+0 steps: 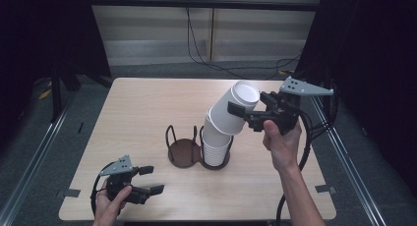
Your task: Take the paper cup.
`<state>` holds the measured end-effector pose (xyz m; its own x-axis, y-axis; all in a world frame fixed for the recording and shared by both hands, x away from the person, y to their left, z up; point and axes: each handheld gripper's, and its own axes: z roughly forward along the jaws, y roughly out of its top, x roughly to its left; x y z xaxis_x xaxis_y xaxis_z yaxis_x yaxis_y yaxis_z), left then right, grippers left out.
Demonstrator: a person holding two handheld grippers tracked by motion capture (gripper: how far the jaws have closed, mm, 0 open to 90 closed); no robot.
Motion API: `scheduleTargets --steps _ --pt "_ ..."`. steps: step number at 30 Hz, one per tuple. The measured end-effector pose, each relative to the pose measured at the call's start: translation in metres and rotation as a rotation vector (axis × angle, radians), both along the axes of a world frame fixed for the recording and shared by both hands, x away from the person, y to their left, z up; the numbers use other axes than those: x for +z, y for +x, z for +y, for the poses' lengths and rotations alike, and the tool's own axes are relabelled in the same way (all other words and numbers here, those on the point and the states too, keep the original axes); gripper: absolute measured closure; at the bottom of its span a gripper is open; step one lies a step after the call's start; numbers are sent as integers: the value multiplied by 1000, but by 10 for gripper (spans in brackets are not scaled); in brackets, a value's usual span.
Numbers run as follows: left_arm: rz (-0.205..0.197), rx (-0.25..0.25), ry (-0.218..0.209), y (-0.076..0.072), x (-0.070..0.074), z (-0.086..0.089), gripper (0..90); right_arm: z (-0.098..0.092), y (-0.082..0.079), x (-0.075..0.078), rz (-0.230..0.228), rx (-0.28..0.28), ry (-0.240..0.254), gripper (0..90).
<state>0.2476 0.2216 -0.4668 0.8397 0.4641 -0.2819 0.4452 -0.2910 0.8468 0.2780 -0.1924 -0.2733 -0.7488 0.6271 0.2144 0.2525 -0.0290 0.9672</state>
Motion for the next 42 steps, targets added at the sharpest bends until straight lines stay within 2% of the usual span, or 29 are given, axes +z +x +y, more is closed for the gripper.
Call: scheduleTargets --steps 4,7,10,15,17,19,20,21,26,28,30,32,34,35,36,39,40,42 --pt "-26 -7 -3 1 5 -4 164 -1 -4 1 4 13 11 238" --pt "-15 -15 -16 0 5 -6 164 -1 -7 1 0 20 10 239" --pt "-18 -28 -18 0 8 -10 164 1 -11 0 19 18 -1 239" --pt "-30 -50 -30 -1 14 -17 163 0 -18 -4 13 28 1 239" --pt "-27 -57 -50 0 18 -20 162 -1 -23 -6 13 32 14 240" --pt "-2 -62 -127 3 21 -23 161 -2 -24 -7 17 30 13 240" --pt "-18 -63 -134 4 27 -29 160 -3 -27 -8 27 49 12 241" --pt "-41 -69 -125 4 32 -33 161 -3 -28 -8 23 51 7 241" --pt "-67 -110 -141 3 42 -47 161 -3 -32 -14 41 68 -2 242" --pt "-65 -122 -138 3 44 -50 161 -2 -33 -18 45 79 -9 241" --pt "-83 -132 -123 3 46 -54 160 -1 -34 -24 56 88 -17 242" --pt "-86 -141 -129 3 48 -56 160 -1 -34 -25 59 92 -22 242" --pt "-107 -160 -143 3 54 -58 158 3 -33 -33 67 120 -35 243" --pt "-107 -160 -143 3 54 -58 157 3 -33 -33 67 120 -35 243" --pt "-125 -173 -136 5 58 -60 157 8 -32 -39 79 136 -49 244" --pt "-134 -166 -133 8 61 -62 157 11 -31 -44 90 147 -56 244" --pt "-123 -180 -137 10 62 -65 157 14 -30 -49 100 162 -57 244" --pt "-127 -184 -127 11 64 -67 157 15 -29 -53 110 169 -54 244"
